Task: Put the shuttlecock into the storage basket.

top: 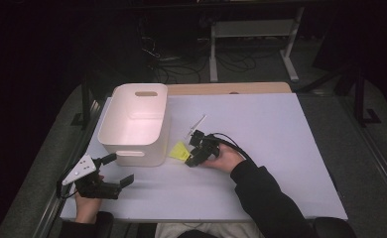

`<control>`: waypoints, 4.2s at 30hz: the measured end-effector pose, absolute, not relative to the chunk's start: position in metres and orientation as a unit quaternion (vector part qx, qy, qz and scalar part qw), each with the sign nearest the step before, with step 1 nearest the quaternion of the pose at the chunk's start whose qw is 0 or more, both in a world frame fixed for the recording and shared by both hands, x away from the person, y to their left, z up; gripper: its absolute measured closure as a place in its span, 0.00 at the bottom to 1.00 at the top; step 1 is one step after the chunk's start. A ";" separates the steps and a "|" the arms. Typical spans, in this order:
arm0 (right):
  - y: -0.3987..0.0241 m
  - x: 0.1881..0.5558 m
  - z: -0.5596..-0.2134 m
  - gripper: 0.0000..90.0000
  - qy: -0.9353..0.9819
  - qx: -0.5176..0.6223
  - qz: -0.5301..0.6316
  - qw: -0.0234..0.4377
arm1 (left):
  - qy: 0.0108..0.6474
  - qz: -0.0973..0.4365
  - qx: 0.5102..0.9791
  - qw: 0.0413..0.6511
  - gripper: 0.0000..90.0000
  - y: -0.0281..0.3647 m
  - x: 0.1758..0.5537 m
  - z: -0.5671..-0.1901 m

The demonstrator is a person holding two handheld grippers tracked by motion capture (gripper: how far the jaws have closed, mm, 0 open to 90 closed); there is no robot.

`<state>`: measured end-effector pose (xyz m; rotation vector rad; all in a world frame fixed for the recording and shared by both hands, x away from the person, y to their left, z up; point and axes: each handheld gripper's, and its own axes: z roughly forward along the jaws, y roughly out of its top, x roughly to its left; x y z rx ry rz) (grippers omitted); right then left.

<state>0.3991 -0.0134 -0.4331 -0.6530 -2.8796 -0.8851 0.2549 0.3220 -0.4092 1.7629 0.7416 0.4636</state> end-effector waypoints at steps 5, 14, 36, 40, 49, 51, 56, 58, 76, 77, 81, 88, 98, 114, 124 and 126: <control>-0.015 0.402 -0.434 0.59 -0.933 -0.217 -0.286 0.033 | 0.315 0.196 0.746 0.553 0.00 0.322 0.255 -0.409; -0.016 0.403 -0.433 0.69 -0.931 -0.219 -0.289 0.044 | 0.314 0.196 0.746 0.553 0.00 0.322 0.255 -0.409; -0.034 0.402 -0.406 0.70 -0.924 -0.224 -0.307 0.031 | 0.315 0.196 0.746 0.553 0.00 0.322 0.255 -0.409; -0.038 0.403 -0.397 0.70 -0.922 -0.225 -0.313 0.027 | 0.315 0.196 0.746 0.554 0.00 0.322 0.255 -0.409; -0.047 0.406 -0.380 0.70 -0.917 -0.230 -0.326 0.017 | 0.314 0.195 0.746 0.553 0.00 0.321 0.256 -0.410; -0.048 0.406 -0.375 0.70 -0.916 -0.229 -0.328 0.015 | 0.314 0.196 0.747 0.553 0.00 0.321 0.255 -0.410; -0.048 0.406 -0.366 0.70 -0.917 -0.225 -0.330 0.009 | 0.314 0.195 0.747 0.553 0.00 0.321 0.256 -0.410; -0.048 0.406 -0.364 0.70 -0.917 -0.224 -0.330 0.008 | 0.313 0.195 0.747 0.552 0.00 0.321 0.255 -0.410; -0.051 0.408 -0.338 0.70 -0.915 -0.219 -0.340 -0.007 | 0.313 0.195 0.748 0.551 0.00 0.321 0.255 -0.410; -0.051 0.408 -0.337 0.70 -0.914 -0.218 -0.341 -0.008 | 0.313 0.195 0.748 0.551 0.00 0.321 0.255 -0.410; -0.051 0.408 -0.330 0.70 -0.914 -0.216 -0.344 -0.012 | 0.314 0.195 0.748 0.551 0.00 0.321 0.255 -0.410; -0.052 0.408 -0.319 0.70 -0.911 -0.213 -0.352 -0.018 | 0.313 0.195 0.749 0.551 0.00 0.322 0.255 -0.410; -0.046 0.405 -0.302 0.70 -0.913 -0.204 -0.353 -0.029 | 0.314 0.195 0.748 0.551 0.00 0.321 0.255 -0.410; -0.035 0.405 -0.278 0.70 -0.914 -0.187 -0.357 -0.042 | 0.314 0.195 0.748 0.551 0.00 0.321 0.255 -0.410; -0.023 0.405 -0.265 0.70 -0.918 -0.173 -0.355 -0.046 | 0.314 0.195 0.748 0.552 0.00 0.321 0.255 -0.410; -0.020 0.406 -0.262 0.70 -0.918 -0.169 -0.356 -0.047 | 0.314 0.195 0.748 0.551 0.00 0.322 0.255 -0.410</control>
